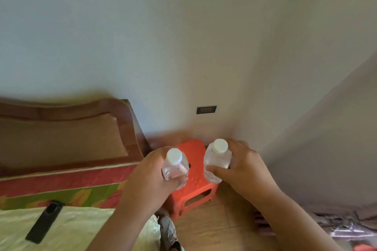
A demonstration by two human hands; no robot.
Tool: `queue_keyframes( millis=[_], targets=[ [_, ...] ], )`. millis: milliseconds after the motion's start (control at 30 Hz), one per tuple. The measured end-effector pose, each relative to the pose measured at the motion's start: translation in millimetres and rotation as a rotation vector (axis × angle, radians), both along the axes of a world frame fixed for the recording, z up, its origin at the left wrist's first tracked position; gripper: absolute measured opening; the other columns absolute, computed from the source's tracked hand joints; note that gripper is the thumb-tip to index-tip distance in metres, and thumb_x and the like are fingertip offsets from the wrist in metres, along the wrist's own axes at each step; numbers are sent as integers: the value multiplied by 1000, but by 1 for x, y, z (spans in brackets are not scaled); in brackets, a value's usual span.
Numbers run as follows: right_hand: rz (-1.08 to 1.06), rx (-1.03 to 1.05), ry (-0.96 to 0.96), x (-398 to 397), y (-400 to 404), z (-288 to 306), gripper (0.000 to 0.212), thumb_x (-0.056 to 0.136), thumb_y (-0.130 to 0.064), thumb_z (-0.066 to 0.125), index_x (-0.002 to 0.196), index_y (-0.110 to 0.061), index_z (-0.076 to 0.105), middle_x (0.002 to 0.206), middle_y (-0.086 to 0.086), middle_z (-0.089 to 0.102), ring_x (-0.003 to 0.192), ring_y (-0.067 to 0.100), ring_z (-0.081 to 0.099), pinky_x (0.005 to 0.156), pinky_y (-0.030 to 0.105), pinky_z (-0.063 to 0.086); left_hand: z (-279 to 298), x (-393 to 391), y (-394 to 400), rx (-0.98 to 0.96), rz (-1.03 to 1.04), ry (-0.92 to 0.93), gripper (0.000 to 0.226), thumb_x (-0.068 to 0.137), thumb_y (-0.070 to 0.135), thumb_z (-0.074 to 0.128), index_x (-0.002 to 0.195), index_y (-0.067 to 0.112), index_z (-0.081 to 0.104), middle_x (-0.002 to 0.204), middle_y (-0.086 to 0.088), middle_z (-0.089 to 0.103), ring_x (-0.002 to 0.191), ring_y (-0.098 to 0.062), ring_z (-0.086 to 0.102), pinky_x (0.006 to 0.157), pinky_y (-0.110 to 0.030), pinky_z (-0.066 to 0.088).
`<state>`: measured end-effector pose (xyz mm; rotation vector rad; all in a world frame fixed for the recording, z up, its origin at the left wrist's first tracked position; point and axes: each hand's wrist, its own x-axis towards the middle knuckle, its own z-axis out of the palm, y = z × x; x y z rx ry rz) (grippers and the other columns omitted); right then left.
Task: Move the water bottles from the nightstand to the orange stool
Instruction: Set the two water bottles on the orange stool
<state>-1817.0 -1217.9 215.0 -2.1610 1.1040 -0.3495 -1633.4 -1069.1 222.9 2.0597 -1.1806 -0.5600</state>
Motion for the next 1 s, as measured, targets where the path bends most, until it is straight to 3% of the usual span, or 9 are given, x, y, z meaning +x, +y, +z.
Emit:
queue_keyframes(
  millis=[167,400,633,767,1000],
  targets=[
    [-65,22,16,43,-15,-21,58,65,-48,84,116,-44,57,106,-19,58,96,3,54,72,10,38,-22,55,-28,12,-28,-19,53,65,38,88,104,47,54,102,29,58,101,5,55,83,-27,49],
    [-43,95,48,83,-42,-56,62,64,-51,84,120,-43,57,108,-23,61,100,2,57,79,21,48,-58,101,-55,75,-13,-16,53,68,32,85,115,29,61,105,16,60,99,-6,58,85,-31,50],
    [-8,199,53,115,-81,-95,55,62,-34,86,104,-51,55,98,-25,64,93,0,60,74,22,50,-106,116,-90,143,48,66,46,70,29,78,111,39,59,106,20,58,101,-2,57,84,-23,48],
    [38,244,107,133,-105,-129,57,64,-32,86,110,-47,56,101,-23,63,92,1,58,71,18,44,-133,118,-114,201,65,61,40,73,23,75,103,42,56,95,23,58,94,2,57,76,-17,46],
    [137,288,167,159,-132,-201,56,76,-24,79,123,-41,55,115,-13,61,93,7,64,62,11,47,-199,129,-146,240,153,150,34,69,17,80,95,32,65,93,16,65,86,2,60,76,-23,49]
  ],
)
